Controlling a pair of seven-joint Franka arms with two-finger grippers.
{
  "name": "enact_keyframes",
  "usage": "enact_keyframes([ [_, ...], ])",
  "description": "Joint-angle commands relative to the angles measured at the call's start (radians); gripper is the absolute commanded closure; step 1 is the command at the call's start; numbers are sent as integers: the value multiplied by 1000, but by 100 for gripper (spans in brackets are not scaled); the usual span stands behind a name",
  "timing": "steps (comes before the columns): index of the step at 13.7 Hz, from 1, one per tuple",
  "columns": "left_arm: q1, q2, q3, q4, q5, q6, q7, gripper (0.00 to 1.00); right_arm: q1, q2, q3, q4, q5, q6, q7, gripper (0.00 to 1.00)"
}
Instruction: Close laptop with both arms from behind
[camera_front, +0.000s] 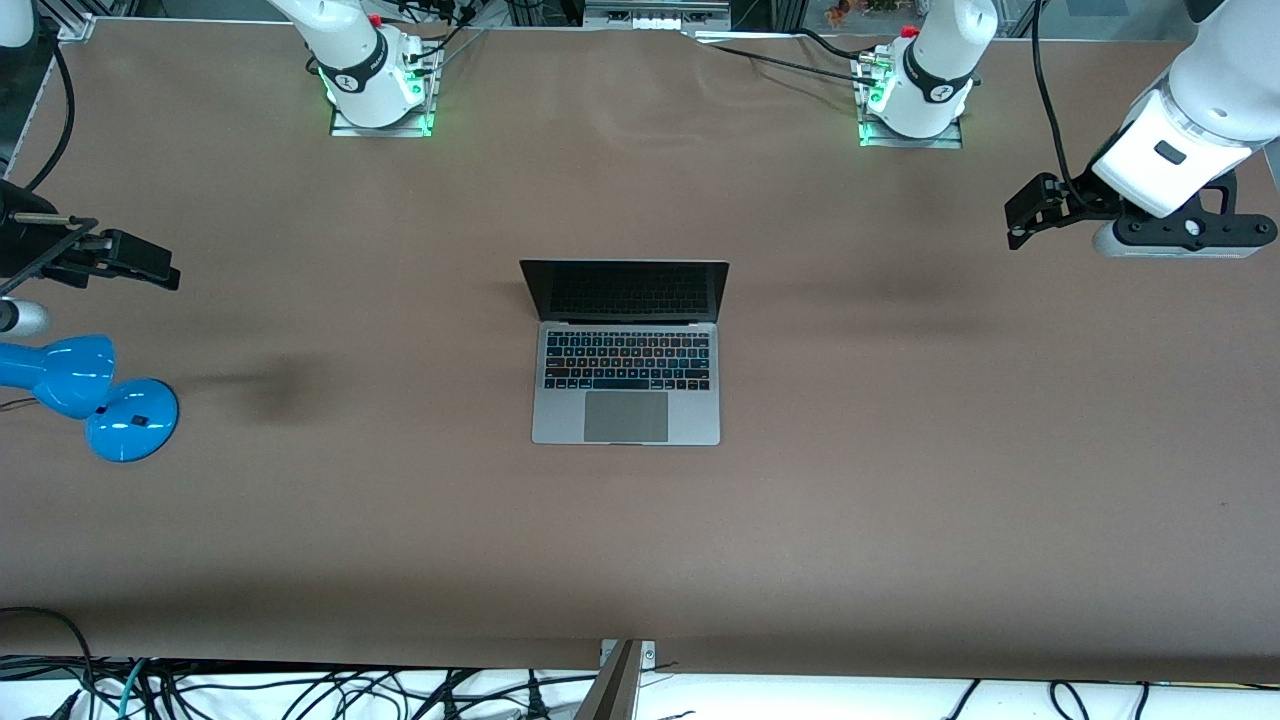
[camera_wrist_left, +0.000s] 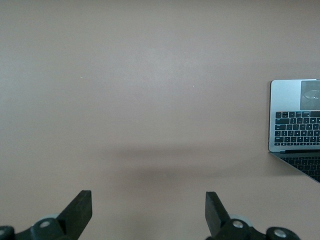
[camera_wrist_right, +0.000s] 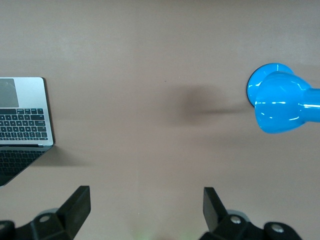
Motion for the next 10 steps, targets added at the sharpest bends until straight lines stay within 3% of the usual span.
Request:
enact_keyframes([
  [1,4,-17,1,-14,-21,12,9,0,-1,-7,4,-7,-5,5,-3,0],
  [10,1,-13,-3,-15,-20,-2,10,0,-1,-7,4,-7,-5,3,0,0],
])
